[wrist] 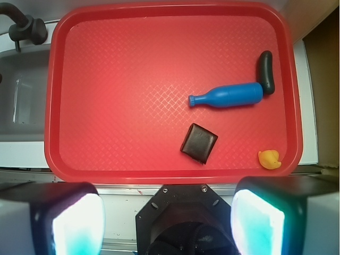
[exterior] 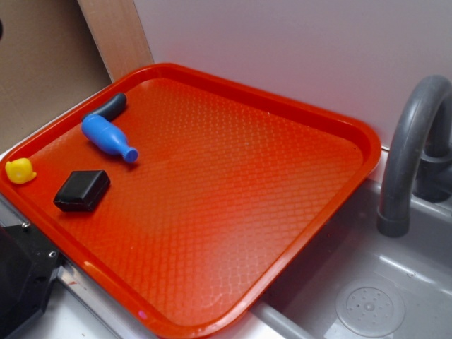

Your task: Grab the black box.

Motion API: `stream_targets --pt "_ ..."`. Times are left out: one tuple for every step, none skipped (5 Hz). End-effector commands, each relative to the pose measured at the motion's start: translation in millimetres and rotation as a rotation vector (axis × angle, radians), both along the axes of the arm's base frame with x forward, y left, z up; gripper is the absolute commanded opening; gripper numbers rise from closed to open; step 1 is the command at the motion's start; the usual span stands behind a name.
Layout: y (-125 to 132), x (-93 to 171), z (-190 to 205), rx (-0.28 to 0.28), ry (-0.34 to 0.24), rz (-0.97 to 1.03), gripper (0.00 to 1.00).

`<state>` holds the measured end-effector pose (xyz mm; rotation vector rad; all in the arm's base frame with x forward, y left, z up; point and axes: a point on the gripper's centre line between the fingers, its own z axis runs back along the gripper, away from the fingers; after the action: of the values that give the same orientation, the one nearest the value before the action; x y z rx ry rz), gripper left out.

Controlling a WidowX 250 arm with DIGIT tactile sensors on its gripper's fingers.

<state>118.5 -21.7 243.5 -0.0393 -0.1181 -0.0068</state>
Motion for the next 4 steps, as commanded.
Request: stream_targets --pt "0 0 0 0.0 0.0 0.0 1.0" --pt "20 20 -50 0.048 0.037 0.166 1.0" --pt "30 28 -88 0.044 0.032 0.297 1.0" --pt "42 33 -117 0.032 0.03 0.44 1.0"
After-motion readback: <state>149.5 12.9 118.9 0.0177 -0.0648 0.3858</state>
